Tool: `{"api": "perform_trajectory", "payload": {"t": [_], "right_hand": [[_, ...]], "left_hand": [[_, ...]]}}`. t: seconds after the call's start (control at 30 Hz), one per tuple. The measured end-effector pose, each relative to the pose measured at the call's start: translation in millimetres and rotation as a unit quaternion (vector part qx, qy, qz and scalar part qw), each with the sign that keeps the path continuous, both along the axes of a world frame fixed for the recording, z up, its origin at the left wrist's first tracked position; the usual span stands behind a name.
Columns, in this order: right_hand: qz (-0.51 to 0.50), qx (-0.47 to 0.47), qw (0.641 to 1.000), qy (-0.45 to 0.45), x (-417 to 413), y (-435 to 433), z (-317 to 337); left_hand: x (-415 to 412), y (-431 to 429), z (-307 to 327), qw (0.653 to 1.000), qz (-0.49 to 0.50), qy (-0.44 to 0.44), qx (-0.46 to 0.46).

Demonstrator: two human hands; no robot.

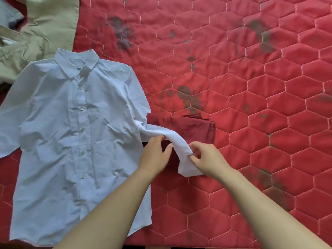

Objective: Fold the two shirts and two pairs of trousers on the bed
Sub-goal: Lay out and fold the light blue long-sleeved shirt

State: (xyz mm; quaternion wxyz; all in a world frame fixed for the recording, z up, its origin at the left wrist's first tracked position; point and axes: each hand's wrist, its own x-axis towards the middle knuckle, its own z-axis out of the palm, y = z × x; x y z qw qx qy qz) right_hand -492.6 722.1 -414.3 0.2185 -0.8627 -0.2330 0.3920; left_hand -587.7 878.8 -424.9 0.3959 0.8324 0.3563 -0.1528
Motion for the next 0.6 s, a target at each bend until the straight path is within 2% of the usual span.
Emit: {"api": "perform_trajectory", "payload": {"t": [0.1,0.2,0.27,0.33,0.43,0.53,0.6], "right_hand": [[-0.003,0.045,0.998,0.053,17.8,-2.0,-15.3],[-0.002,0.055,0.995,0.081,35.6,-9.3,-30.7],[-0.041,0.071,0.996,0.046,50.4,-14.0,-39.1],[-0.080,0.080,0.993,-0.037,62.8,-15.3,-48.5],[-0.040,0.021,0.988,-0.150,66.6,-3.7,-64.1],[0.037,-0.045,0.985,-0.164,61.4,16.0,-86.7],[0.038,-0.062,0.983,-0.168,59.8,24.8,-101.0]], "left_hand": [[23.7,-8.2,-11.1,0.991,0.124,0.055,-0.022],[41.4,-8.7,-20.0,0.975,0.217,0.037,-0.041],[43.5,-4.1,-22.1,0.977,0.212,0.018,-0.018],[39.0,0.9,-24.5,0.978,0.209,-0.003,0.014],[28.2,1.2,-29.2,0.979,0.196,-0.050,0.028],[19.5,-0.3,-37.2,0.984,0.159,-0.072,0.023],[15.9,0.8,-45.4,0.988,0.127,-0.078,0.029]]}}
